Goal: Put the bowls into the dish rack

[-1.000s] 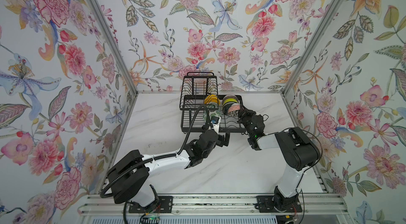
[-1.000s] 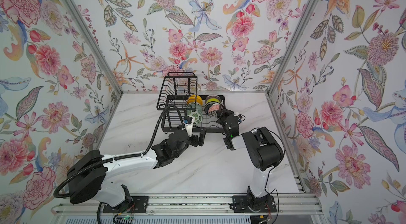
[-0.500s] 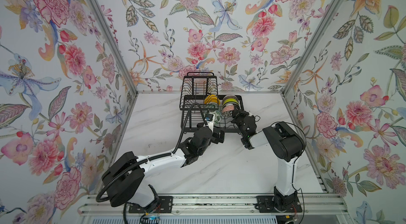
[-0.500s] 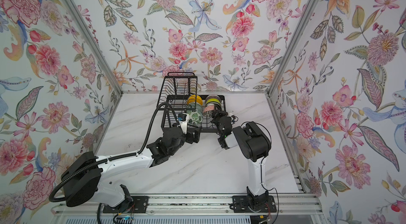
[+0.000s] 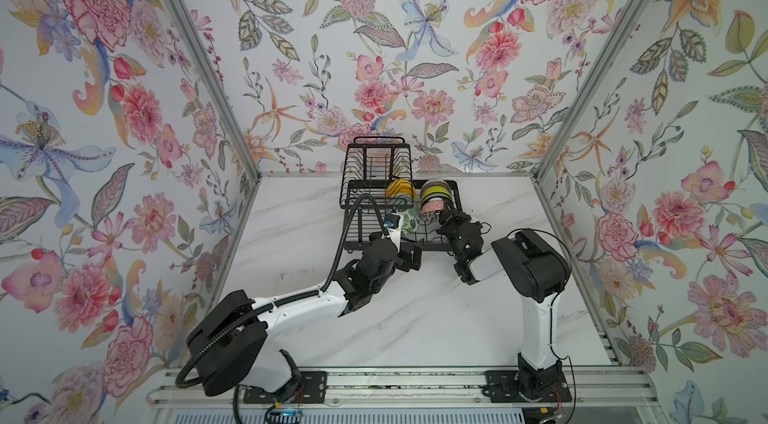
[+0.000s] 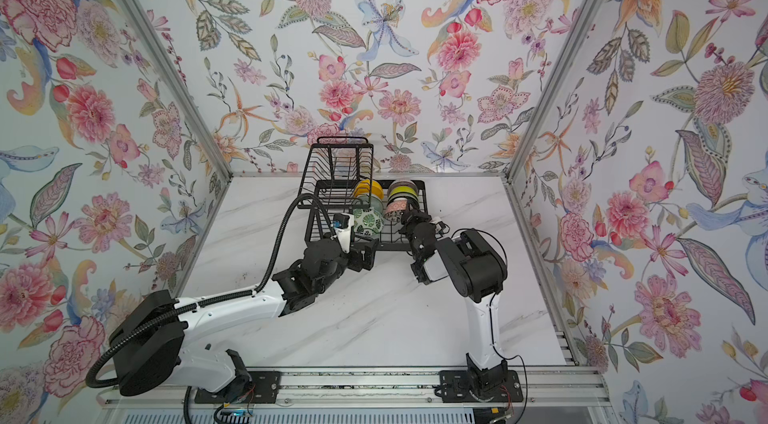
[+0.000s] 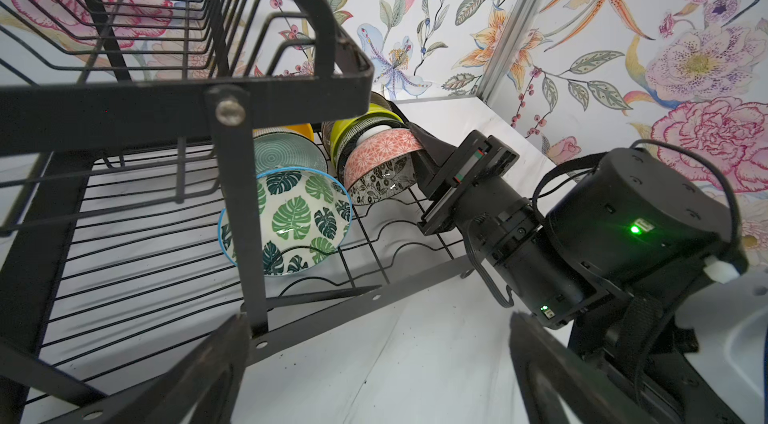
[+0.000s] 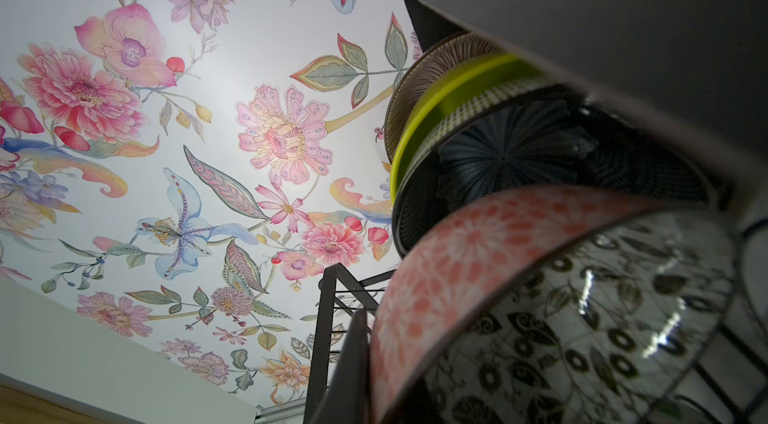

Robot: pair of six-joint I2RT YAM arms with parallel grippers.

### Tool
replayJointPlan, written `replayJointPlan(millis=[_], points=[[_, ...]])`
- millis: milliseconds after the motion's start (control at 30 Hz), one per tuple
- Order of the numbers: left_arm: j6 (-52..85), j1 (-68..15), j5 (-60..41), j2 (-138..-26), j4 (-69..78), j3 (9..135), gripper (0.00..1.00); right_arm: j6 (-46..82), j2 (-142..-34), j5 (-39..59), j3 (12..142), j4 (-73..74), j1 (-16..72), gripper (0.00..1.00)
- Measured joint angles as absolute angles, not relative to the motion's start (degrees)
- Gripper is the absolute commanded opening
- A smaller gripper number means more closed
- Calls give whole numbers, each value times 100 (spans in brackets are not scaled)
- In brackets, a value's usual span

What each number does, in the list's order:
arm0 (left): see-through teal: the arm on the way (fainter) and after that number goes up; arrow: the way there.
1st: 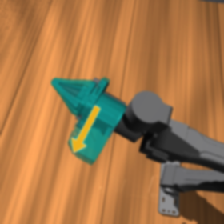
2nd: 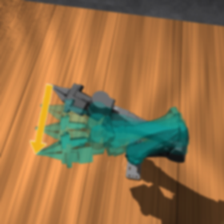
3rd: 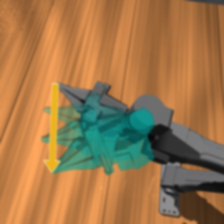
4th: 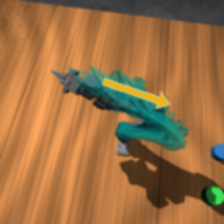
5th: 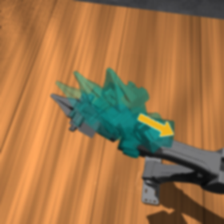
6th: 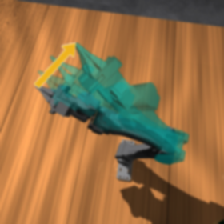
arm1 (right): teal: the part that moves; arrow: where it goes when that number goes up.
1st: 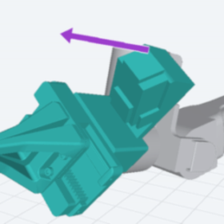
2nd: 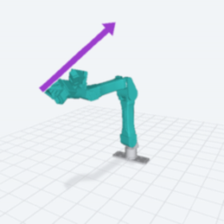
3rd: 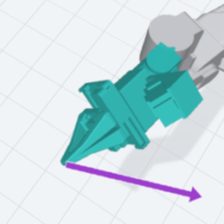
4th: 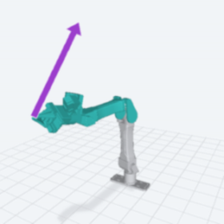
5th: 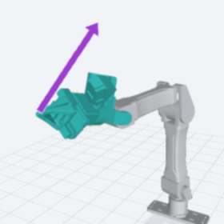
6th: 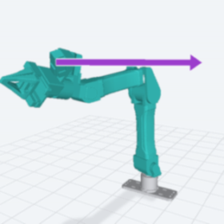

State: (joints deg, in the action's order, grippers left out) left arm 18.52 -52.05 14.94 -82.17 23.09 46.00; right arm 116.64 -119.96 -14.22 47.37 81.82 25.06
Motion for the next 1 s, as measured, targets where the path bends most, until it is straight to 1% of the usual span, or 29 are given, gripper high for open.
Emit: replayJointPlan(millis=[500, 1000], points=[[1850, -5168, 1369, -8213, 2187, 4600, 99, 11675, -12088, -1503, 4777, 8307, 2499, 0], [1848, -4976, 1361, -7946, 2132, 4405, 99, 11397, -11968, -1457, 5028, 7406, 2495, 0]])
